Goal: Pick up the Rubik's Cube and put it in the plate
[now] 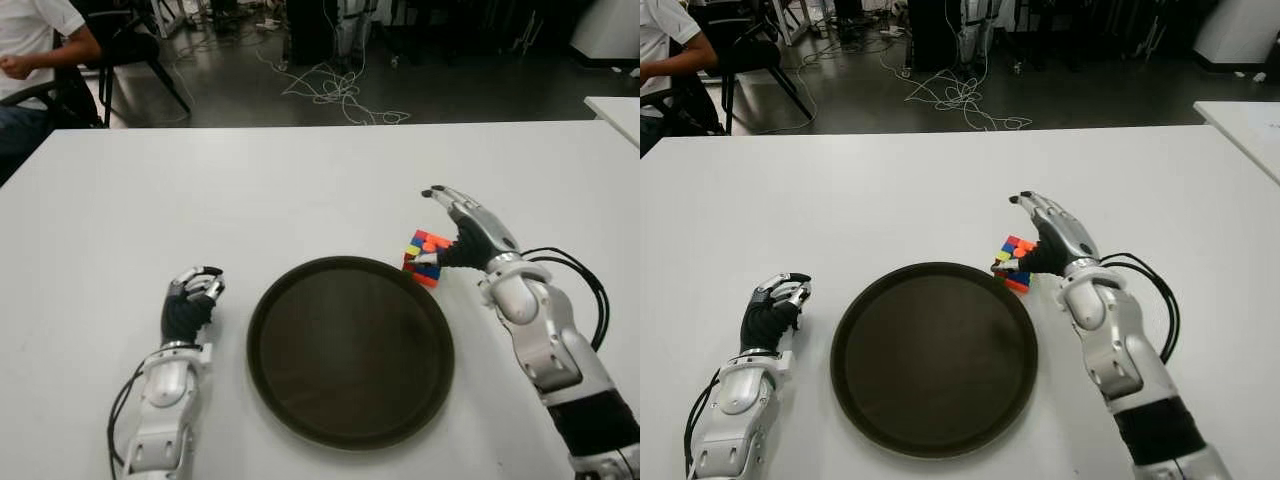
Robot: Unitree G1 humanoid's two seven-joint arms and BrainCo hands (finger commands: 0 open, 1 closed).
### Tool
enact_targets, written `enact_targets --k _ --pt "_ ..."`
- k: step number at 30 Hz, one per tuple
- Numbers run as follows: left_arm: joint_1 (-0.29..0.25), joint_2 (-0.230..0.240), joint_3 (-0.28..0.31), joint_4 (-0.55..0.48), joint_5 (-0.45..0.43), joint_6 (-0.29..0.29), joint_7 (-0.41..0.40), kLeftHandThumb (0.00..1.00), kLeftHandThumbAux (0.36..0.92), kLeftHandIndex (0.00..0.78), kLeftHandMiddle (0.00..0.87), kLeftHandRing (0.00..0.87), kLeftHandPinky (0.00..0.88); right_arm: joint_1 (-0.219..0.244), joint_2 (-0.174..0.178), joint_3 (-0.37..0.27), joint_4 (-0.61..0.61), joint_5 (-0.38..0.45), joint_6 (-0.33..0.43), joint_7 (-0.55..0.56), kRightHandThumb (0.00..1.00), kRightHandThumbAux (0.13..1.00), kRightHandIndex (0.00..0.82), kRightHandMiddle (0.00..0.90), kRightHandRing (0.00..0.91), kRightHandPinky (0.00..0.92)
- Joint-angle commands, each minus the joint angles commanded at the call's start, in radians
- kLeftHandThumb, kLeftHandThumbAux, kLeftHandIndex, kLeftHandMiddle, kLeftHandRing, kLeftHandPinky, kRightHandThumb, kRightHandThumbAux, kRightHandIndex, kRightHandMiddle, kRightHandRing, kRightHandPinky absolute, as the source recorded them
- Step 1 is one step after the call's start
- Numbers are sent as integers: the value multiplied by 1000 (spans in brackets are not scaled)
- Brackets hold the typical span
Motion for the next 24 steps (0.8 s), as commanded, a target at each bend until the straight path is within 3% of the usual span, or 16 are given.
enact_targets --k 12,24 --pt "2 2 -1 2 -3 5 4 712 703 444 814 824 816 -46 5 17 83 4 -29 -16 0 715 0 0 0 0" --pt "8 9 -7 -1 2 -1 -1 711 704 444 815 823 815 -91 2 34 184 -3 -83 -56 0 737 0 0 0 0"
